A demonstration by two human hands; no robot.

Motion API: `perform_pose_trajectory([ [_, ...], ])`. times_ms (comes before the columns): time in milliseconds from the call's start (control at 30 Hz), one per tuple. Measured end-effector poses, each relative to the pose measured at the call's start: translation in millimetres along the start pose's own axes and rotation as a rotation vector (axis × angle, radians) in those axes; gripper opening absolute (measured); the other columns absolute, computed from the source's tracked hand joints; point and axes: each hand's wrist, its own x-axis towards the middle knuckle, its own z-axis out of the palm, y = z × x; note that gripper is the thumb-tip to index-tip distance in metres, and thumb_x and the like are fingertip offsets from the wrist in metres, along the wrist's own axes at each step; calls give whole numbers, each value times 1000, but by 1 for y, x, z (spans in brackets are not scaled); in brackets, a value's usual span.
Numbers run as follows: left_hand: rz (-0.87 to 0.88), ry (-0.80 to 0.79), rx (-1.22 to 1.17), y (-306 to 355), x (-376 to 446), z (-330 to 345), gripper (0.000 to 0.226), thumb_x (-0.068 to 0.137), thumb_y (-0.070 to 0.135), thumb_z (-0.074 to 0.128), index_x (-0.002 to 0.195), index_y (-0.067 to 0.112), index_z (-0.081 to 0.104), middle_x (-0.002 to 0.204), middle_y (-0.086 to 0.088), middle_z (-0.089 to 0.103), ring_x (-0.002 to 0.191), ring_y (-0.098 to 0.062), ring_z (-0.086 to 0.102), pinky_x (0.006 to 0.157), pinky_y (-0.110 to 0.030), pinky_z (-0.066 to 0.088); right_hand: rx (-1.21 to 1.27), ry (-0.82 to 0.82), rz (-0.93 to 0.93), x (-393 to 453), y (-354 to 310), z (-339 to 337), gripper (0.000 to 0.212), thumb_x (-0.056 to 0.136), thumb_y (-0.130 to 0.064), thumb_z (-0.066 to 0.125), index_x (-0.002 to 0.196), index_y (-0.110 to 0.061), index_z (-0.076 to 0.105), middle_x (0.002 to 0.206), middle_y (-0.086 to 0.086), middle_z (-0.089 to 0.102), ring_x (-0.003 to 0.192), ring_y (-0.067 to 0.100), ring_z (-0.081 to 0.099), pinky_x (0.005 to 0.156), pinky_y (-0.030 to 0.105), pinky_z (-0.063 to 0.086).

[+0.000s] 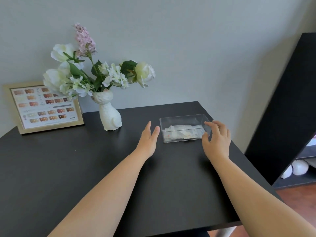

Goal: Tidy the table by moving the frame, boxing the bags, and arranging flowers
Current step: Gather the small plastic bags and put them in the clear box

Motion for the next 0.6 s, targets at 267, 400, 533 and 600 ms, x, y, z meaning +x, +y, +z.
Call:
perform_pose_trajectory([
  [267,-14,234,-47,-46,-57,-104,53,99,49,41,149,35,29,142,13,43,120,-1,43,99,-25,32,62,-140,-646,-44,-67,33,20,69,7,63,80,-10,69,101,10,63,81,30,54,80,38,44],
  [400,-46,271,-34,-61,-73,-143,51,98,53,40,146,38,33,133,18,48,117,3,46,83,-13,34,94,-324,-664,-54,-100,59,19,70,9,66,75,-10,68,85,3,63,70,26,54,66,35,50],
  [533,-68,301,-17,-73,-72,-168,47,98,53,39,143,40,37,121,26,52,93,37,34,76,4,26,85,-525,-482,-52,-127,93,17,82,-1,60,82,-16,68,89,-3,63,75,16,53,67,34,49],
  [600,-73,290,-8,-78,-66,-176,47,96,56,38,141,42,38,116,31,52,92,37,34,76,0,25,138,-619,-318,-46,-140,114,20,86,-7,56,82,-24,66,89,-7,61,74,12,55,69,26,46],
])
